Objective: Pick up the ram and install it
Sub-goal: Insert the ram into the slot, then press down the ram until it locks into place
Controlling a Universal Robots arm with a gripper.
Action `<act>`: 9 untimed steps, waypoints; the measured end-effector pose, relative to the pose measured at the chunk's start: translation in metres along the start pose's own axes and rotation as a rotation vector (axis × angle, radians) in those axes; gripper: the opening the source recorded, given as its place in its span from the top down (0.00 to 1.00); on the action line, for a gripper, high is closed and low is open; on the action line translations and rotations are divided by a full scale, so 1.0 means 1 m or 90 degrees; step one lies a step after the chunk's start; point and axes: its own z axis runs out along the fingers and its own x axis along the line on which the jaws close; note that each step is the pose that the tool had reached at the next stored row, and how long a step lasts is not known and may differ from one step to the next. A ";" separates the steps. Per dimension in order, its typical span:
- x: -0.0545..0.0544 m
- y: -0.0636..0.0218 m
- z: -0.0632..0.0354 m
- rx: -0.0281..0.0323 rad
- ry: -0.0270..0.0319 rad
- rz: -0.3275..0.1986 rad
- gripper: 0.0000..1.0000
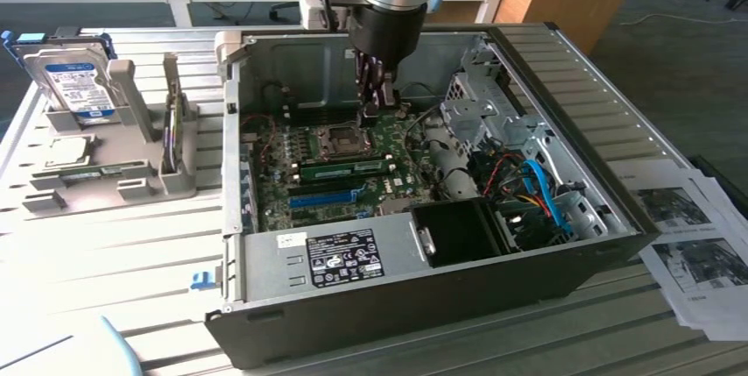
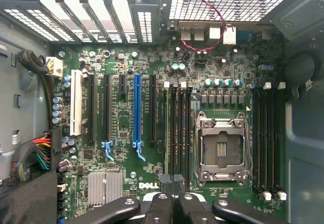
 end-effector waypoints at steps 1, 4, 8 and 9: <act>0.000 0.0000 0.0000 0.0000 0.0001 0.000 0.91; 0.000 0.0000 0.0000 0.0000 0.0000 0.000 0.91; 0.000 0.0000 0.0000 0.0000 0.0000 0.000 0.91; 0.000 0.0000 0.0000 0.0000 0.0000 0.000 0.91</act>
